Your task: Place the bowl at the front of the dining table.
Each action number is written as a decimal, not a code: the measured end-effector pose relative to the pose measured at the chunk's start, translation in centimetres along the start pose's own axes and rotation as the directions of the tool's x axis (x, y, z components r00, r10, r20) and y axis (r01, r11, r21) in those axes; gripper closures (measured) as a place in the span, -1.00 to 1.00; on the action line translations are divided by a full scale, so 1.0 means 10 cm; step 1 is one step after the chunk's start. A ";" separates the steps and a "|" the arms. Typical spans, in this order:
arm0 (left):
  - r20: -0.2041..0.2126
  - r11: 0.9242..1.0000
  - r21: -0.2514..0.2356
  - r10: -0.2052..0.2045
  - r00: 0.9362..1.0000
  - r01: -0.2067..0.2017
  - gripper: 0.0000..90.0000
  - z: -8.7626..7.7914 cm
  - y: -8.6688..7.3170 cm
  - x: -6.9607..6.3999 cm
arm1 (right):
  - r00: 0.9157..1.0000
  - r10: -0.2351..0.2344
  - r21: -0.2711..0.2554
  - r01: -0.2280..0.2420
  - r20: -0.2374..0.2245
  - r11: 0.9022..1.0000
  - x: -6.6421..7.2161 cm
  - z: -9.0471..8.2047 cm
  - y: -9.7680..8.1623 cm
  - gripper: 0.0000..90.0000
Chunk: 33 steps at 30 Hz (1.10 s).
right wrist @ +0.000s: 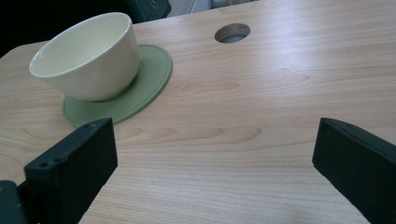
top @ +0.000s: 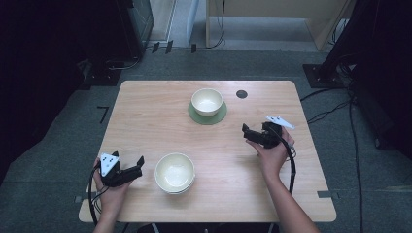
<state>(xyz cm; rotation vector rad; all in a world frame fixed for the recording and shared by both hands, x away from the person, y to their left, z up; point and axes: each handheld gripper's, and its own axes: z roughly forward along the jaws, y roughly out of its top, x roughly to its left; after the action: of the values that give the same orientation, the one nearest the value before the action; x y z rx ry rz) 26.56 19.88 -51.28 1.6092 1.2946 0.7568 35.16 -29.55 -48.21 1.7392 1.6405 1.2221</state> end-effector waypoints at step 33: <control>-0.005 1.000 0.005 0.004 1.000 -0.004 -1.00 0.00 0.00 -0.01 | 0.997 0.023 -0.024 -0.021 0.072 0.999 -0.55 -0.55 -0.35 -0.99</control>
<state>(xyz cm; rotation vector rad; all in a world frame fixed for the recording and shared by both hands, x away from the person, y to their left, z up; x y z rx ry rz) 26.51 19.81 -51.27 1.6158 1.2984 0.7610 29.23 -35.50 -49.86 1.7709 1.5632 1.1693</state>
